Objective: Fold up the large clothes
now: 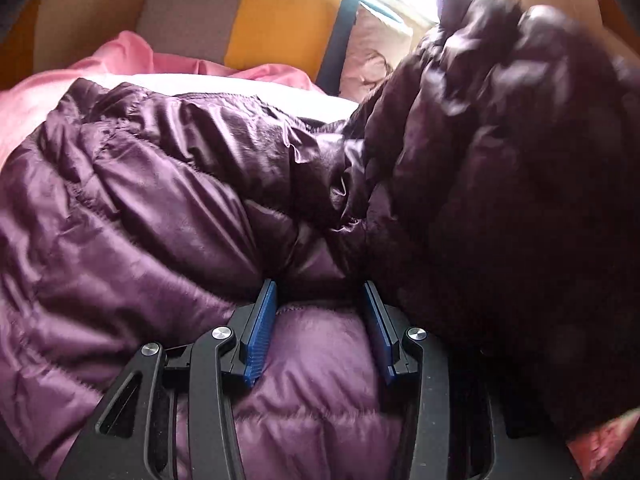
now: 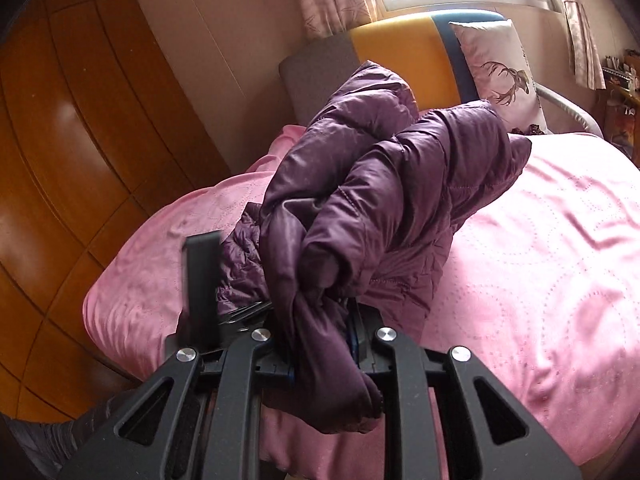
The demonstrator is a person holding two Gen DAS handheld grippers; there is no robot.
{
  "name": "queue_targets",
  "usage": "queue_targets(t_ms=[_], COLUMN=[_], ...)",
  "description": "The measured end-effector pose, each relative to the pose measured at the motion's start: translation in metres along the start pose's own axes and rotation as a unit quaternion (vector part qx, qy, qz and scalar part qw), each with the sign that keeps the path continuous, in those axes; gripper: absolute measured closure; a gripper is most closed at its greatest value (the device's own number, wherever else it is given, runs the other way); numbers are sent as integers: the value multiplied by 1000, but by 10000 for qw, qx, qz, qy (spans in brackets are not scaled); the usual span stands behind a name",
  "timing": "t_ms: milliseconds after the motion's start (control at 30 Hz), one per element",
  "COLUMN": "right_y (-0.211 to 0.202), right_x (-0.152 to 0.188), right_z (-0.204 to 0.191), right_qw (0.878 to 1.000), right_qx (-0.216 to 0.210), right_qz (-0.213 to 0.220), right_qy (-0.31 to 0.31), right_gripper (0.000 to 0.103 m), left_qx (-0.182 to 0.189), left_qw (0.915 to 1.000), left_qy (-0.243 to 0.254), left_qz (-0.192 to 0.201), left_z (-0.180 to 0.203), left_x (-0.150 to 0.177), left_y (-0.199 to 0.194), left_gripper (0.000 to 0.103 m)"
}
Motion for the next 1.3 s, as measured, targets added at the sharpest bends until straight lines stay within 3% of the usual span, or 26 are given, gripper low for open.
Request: queue_targets(t_ms=[100, 267, 467, 633, 700, 833, 967, 1000, 1033, 1100, 1233, 1300], right_y=[3, 28, 74, 119, 129, 137, 138, 137, 135, 125, 91, 68], right_x=[-1, 1, 18, 43, 53, 76, 84, 84, 84, 79, 67, 56], right_z=[-8, -44, -97, -133, -142, -160, -161, -159, -157, -149, -125, -102], right_qw=[9998, 9969, 9885, 9771, 9721, 9585, 9549, 9566, 9591, 9661, 9695, 9721], right_qx=[162, 383, 434, 509, 566, 740, 723, 658, 563, 122, -1048, -1367], right_qz=[-64, -210, -470, -722, -723, -614, -496, -480, -460, -519, -820, -775], right_qy=[-109, -656, -1367, -1934, -2160, -2685, -2836, -2799, -2735, -2526, -2057, -1740], right_gripper=[86, 86, 86, 85, 85, 85, 81, 79, 73, 59, 42, 42], left_qx=[134, 47, 594, 1164, 1337, 1262, 1230, 1104, 966, 591, 605, 623], left_qw=[9996, 9972, 9879, 9774, 9759, 9827, 9877, 9909, 9936, 9980, 9976, 9973], left_qy=[-138, -371, -769, -999, -1041, -847, -521, -400, -299, -145, -336, -390], left_qz=[206, 652, 1205, 1453, 1377, 1061, 811, 654, 512, 193, -5, -15], left_z=[-16, -65, -122, -124, -123, -113, -95, -88, -84, -82, -94, -98], left_x=[-1, -5, -19, -24, -27, -38, -53, -55, -57, -60, -60, -59], left_y=[-31, -91, -160, -182, -183, -168, -149, -142, -134, -118, -105, -106], left_gripper=[60, 60, 60, 36, 33, 33, 29, 33, 51, 74, 84, 84])
Point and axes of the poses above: each gripper's, at about its wrist camera, not at the fingertips, and y roughly the way its jaws point, z to its right, x to its underside, the point moved 2 cm from there along y, roughly the way its jaws point, and after that the axes turned 5 degrees about y, right-handed, at the moved point
